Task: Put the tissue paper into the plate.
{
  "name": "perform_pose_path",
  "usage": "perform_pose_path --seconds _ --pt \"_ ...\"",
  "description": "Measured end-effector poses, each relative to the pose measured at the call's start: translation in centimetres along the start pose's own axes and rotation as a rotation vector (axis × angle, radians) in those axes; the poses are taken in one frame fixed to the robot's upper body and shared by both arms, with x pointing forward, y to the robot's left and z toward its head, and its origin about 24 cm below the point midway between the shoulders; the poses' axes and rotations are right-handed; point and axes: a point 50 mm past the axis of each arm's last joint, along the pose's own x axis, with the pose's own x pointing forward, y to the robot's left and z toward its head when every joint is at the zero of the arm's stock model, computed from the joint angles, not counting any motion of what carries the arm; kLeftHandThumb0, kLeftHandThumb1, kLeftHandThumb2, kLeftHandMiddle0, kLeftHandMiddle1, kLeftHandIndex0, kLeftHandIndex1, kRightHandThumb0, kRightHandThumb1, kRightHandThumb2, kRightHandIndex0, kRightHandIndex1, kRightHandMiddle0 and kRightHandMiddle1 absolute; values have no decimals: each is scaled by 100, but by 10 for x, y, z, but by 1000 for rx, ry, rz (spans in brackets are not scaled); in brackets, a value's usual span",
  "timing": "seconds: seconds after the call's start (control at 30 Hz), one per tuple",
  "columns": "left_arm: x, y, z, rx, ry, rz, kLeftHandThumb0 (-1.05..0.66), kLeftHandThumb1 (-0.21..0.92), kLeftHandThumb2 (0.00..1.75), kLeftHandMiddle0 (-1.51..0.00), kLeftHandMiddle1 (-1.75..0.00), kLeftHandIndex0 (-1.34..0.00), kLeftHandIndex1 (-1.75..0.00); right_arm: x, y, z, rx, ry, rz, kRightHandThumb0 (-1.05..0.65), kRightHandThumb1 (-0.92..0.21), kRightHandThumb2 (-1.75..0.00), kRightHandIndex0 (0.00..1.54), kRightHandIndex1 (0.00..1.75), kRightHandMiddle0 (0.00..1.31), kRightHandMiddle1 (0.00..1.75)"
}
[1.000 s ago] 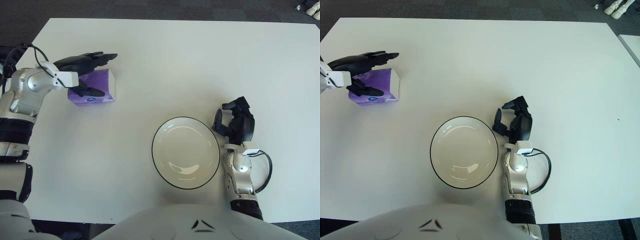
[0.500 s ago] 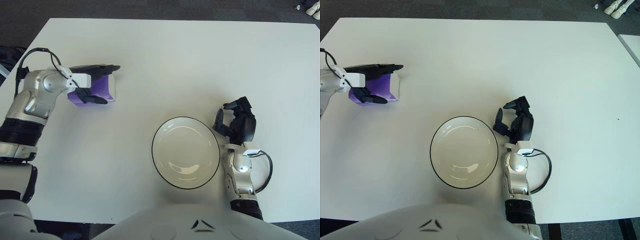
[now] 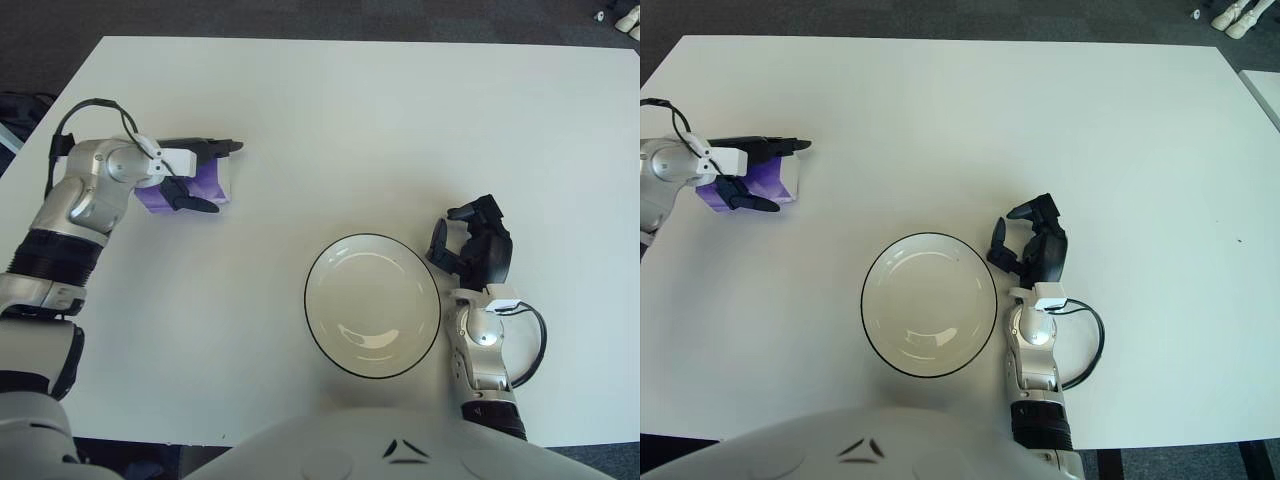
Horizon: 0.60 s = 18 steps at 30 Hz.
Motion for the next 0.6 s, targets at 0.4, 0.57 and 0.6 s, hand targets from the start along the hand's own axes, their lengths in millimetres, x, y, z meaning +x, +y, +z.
perform_pose_path --seconds 0.4,0.57,0.6 --pt "23 -3 -13 33 17 64 -105 50 63 0 0 0 0 0 0 0 14 2 4 -49 -29 -136 110 175 64 175" --pt "27 -6 -21 25 40 69 -104 49 62 0 0 0 0 -1 -1 0 16 -6 4 -49 -30 -135 109 175 63 175" --pt "27 -7 -22 27 46 70 -104 49 61 0 0 0 0 -1 -1 0 16 -6 4 -49 -30 -134 109 175 63 175"
